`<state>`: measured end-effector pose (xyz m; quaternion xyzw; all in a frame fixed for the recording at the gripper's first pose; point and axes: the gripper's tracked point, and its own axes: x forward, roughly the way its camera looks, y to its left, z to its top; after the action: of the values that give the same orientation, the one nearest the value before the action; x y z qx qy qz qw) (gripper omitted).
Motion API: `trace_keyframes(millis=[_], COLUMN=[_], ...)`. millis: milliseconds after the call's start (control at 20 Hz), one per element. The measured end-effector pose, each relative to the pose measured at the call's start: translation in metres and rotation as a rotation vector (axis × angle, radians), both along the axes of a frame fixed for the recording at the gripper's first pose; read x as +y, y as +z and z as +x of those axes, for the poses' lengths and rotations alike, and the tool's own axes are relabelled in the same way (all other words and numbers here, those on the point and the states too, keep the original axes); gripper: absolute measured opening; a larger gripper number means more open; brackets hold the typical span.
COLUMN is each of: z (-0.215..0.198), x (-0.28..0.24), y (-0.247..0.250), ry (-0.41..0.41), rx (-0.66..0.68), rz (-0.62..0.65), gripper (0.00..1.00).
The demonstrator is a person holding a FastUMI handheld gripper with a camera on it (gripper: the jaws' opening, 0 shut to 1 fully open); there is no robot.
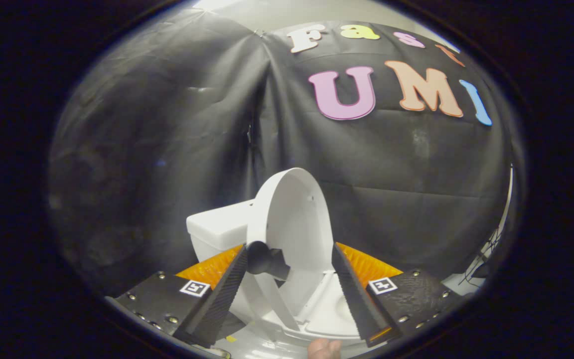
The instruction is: Open the toilet lid.
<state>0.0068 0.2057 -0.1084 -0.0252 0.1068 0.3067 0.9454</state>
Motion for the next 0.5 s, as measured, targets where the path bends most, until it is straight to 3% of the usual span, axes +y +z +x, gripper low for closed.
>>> trace_keyframes(millis=[300,500], z=[0.022,0.029], x=[-0.071,-0.114], y=[0.034,0.04], ry=[-0.13,-0.174], rx=[-0.027,-0.066], rz=[0.061,0.003], gripper=[0.98,0.98])
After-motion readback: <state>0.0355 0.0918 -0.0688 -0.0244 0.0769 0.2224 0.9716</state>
